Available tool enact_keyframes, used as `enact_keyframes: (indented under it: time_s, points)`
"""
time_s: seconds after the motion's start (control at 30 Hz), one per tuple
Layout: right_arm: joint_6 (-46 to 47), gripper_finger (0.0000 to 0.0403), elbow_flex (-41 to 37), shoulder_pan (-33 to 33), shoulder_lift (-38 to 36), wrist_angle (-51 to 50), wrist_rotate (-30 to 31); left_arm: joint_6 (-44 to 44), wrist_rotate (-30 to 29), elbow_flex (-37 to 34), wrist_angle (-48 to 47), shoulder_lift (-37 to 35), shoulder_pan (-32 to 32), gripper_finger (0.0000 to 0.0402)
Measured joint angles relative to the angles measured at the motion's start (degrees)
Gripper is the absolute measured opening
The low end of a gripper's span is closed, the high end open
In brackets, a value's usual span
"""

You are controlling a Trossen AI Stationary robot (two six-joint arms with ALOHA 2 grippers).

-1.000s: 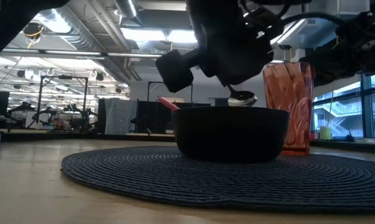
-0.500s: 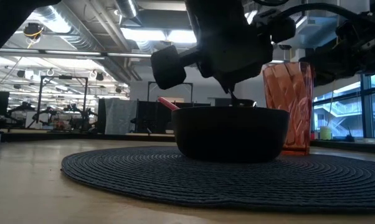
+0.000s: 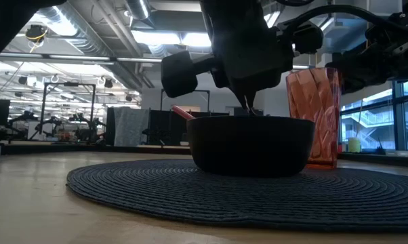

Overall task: Pick & Place Utensil
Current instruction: Put the orange spoon into the black bowl on the blue mat, then return to Home Position

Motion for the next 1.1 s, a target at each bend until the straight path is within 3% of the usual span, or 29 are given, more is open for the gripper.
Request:
enact_keyframes:
  time_s: [0.63,1.1]
  points:
    - [-0.04,0.0011,0.0,0.0,0.01,-0.02,-0.02,-1.53,4.98,0.0,0.0,0.0,1.04,0.0004]
    - [-0.08,0.0011,0.0,0.0,0.01,-0.02,-0.04,-3.41,5.17,0.0,0.0,-0.02,1.04,0.0043]
